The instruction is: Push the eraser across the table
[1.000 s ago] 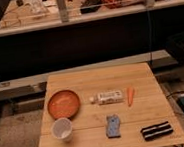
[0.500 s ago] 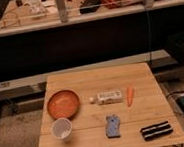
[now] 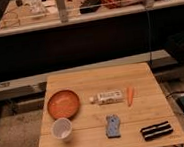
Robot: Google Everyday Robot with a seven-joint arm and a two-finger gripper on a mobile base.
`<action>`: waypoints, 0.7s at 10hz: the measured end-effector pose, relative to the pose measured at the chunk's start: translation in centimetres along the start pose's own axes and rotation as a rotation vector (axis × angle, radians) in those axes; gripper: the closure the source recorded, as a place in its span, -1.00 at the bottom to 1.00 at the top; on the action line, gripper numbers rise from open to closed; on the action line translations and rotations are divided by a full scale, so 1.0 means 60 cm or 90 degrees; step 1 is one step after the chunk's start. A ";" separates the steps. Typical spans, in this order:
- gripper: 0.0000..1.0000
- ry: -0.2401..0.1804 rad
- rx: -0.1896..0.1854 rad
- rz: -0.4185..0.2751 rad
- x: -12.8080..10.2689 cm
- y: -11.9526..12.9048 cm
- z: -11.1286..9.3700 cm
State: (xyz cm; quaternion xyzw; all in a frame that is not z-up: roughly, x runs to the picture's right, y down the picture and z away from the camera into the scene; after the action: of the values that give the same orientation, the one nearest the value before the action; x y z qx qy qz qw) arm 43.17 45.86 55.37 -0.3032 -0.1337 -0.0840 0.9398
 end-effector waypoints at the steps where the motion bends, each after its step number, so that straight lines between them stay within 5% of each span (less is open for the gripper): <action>1: 0.93 -0.008 0.002 -0.014 -0.017 -0.017 0.006; 5: 0.93 -0.042 0.017 -0.086 -0.107 -0.162 0.043; 7: 0.93 -0.043 0.018 -0.101 -0.117 -0.186 0.058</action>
State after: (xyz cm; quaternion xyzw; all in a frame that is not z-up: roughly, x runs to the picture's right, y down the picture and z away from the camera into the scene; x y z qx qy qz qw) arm 33.15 39.50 62.06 -0.2813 -0.1897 -0.1459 0.9293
